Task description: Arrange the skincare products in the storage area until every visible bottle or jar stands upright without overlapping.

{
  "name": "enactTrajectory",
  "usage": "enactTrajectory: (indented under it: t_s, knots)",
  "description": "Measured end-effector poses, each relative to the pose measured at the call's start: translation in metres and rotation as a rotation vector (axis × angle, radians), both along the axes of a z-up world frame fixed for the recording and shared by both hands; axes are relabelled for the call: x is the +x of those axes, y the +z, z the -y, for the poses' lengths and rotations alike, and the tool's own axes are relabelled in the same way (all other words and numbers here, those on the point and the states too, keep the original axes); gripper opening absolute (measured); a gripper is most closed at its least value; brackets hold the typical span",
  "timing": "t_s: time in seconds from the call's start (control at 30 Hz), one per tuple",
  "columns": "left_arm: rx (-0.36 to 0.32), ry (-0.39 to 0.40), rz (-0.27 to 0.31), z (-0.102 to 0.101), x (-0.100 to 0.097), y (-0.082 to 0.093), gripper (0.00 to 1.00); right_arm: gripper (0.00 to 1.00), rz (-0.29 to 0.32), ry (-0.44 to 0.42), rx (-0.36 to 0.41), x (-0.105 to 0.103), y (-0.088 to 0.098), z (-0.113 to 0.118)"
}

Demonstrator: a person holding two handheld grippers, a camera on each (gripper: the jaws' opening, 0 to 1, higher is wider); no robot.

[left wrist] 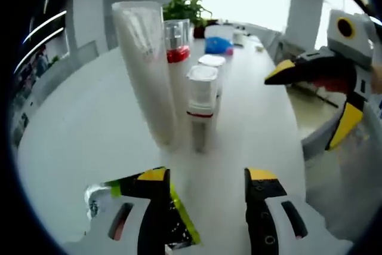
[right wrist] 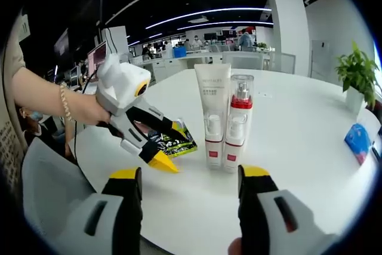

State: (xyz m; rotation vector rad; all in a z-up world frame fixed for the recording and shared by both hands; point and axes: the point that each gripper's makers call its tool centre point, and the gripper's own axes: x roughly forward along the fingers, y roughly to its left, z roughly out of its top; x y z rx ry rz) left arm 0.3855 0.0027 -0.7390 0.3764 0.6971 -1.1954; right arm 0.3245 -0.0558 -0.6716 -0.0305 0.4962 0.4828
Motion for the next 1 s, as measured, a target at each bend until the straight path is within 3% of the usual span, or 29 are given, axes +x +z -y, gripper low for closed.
enactTrajectory:
  t_s: [0.47, 0.63, 1.0]
  knots:
    - [-0.074, 0.273, -0.113, -0.075, -0.032, 0.020, 0.68, 0.76, 0.007, 0.020, 0.031, -0.008, 0.014, -0.005]
    - [-0.116, 0.360, -0.126, -0.102, -0.050, 0.029, 0.73, 0.79, 0.005, 0.033, 0.038, -0.014, 0.017, -0.008]
    - [-0.133, 0.498, -0.121, -0.154, -0.083, 0.041, 0.81, 0.81, 0.003, 0.056, 0.060, -0.027, 0.020, -0.015]
